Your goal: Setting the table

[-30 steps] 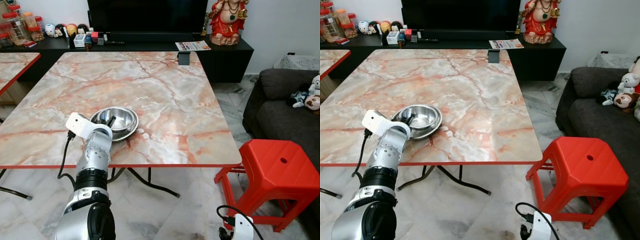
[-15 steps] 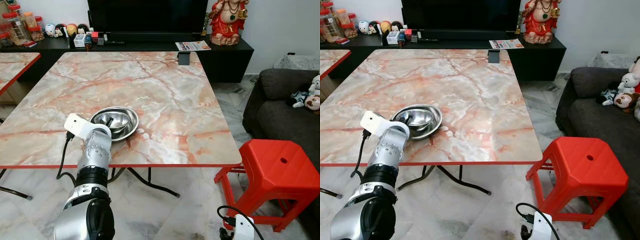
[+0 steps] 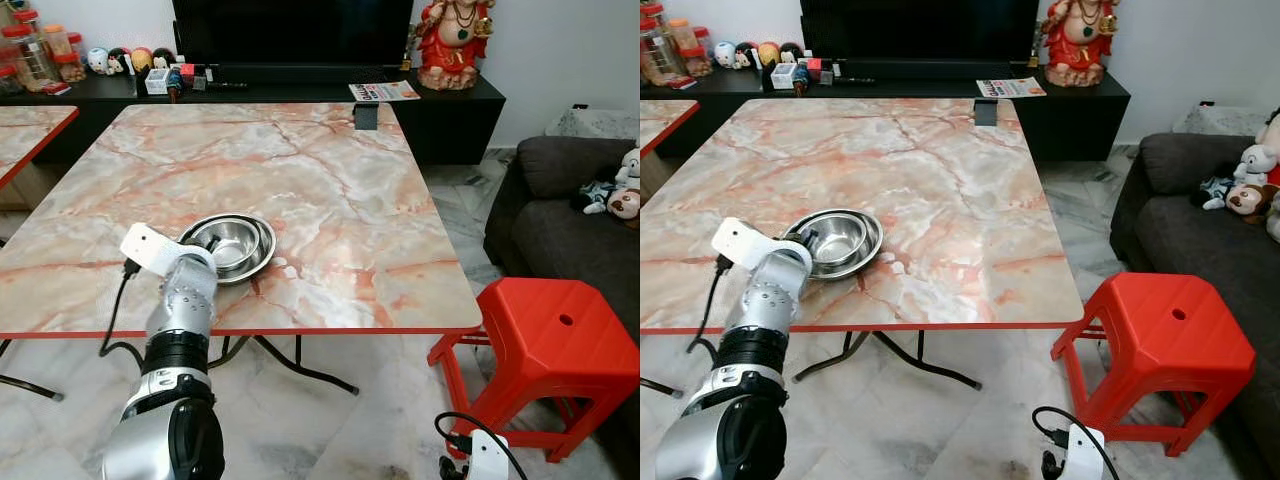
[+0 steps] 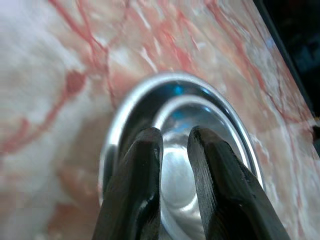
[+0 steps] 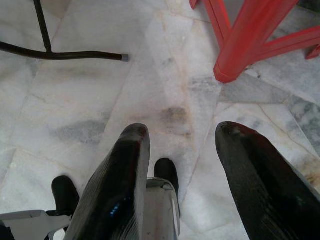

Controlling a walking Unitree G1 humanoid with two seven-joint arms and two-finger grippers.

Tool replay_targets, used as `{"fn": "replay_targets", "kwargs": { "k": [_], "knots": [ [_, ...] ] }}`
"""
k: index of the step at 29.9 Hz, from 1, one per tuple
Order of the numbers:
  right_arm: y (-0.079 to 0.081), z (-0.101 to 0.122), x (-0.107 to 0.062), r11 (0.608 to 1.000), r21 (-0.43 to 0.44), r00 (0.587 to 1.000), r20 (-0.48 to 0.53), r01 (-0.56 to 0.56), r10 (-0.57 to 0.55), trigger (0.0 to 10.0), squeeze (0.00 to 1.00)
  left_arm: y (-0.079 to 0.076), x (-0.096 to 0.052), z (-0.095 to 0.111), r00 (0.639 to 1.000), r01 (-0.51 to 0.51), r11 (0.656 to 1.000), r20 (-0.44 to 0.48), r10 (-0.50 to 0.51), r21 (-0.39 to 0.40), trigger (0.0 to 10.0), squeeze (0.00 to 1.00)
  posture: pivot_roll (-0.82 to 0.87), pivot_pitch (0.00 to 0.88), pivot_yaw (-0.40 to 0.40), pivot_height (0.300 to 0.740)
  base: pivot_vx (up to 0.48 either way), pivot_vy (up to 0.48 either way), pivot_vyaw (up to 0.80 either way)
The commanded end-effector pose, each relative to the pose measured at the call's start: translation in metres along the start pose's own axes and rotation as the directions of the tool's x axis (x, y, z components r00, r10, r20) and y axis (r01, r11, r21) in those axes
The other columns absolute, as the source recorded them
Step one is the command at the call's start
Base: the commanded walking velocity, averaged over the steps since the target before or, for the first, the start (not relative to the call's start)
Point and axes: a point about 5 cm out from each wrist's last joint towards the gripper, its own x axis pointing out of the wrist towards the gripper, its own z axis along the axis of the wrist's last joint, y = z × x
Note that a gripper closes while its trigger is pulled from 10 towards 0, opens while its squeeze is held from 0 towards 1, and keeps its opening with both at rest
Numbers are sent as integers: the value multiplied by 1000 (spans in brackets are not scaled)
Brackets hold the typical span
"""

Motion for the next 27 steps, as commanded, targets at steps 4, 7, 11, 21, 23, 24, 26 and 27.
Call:
{"fn": "replay_targets", "kwargs": {
  "k": [4, 7, 11, 21, 23, 24, 26, 27],
  "knots": [
    [-1, 2, 0, 1000, 14, 1000, 8, 9, -9, 10000, 0, 0, -6, 14, 1000, 12, 999, 20, -13, 52, 10000, 0, -15, 0, 0, 728, 0, 0, 0],
    [0, 4, 1, 1000, 11, 1000, 12, 6, -6, 10000, 0, -11, -17, 37, 982, 131, 980, 114, -148, 147, 10000, 0, -12, 0, -3, 728, 0, 0, 0],
    [0, 9, 2, 1000, 13, 1000, 28, 4, -4, 10000, 0, -27, -35, 73, 859, 217, 868, 334, -387, 447, 10000, 0, 2, 0, -10, 728, 0, 0, 0],
    [2, 16, 3, 1000, 23, 998, 62, 3, -4, 10000, 0, 35, -24, 40, 835, 97, 540, 227, -501, 836, 10000, 0, -10, 0, -5, 728, 0, 0, 0],
    [1, 15, 3, 1000, 26, 998, 64, 5, -7, 10000, 0, 37, -25, 37, 835, 110, 545, 221, -504, 831, 10000, 0, -10, 0, -5, 728, 0, 0, 0],
    [1, 15, 3, 1000, 27, 998, 64, 6, -8, 10000, 0, 37, -25, 36, 834, 115, 550, 220, -506, 827, 10000, 0, -10, 0, -5, 728, 0, 0, 0],
    [-1, 13, 2, 1000, 21, 998, 59, 9, -10, 10000, 0, 34, -25, 31, 833, 128, 554, 214, -511, 823, 10000, 0, -9, 0, -6, 728, 0, 0, 0],
    [-2, 13, 2, 1000, 20, 998, 57, 10, -12, 10000, 0, 31, -26, 29, 830, 140, 553, 207, -517, 821, 10000, 0, -7, 0, -8, 728, 0, 0, 0]
  ]
}}
